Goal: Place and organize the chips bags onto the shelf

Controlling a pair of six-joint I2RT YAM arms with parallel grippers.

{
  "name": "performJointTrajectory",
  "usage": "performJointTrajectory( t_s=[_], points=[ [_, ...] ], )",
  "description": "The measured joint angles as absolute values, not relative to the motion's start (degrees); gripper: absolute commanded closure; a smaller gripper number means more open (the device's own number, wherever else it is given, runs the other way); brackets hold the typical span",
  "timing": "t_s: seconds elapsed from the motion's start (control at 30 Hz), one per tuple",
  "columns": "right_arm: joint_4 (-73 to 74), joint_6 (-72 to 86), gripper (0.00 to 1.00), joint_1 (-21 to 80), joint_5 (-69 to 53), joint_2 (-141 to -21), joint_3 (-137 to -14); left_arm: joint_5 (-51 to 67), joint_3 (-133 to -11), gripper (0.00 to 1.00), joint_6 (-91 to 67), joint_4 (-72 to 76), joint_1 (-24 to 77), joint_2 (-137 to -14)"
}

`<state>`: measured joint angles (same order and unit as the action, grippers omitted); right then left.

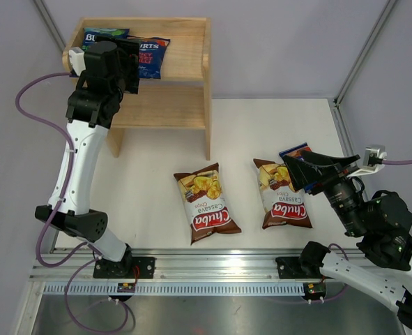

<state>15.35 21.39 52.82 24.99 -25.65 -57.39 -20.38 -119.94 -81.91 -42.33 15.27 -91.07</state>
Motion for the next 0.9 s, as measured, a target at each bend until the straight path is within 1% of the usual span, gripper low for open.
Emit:
performJointTrajectory(
  t_s=[0.27,0.9],
  points=[
    [15.92,21.41,0.12,52.82,24.99,-25.5,-57.39,-18.31,-128.79,0.01,-81.93,-49.63,15.09,-95.64],
    [16.36,21.67,0.14,52.82,24.8,-24.75,-57.39,-14.09,-128.95,0.01,-85.95,-52.51,13.56,-94.67]
  ],
)
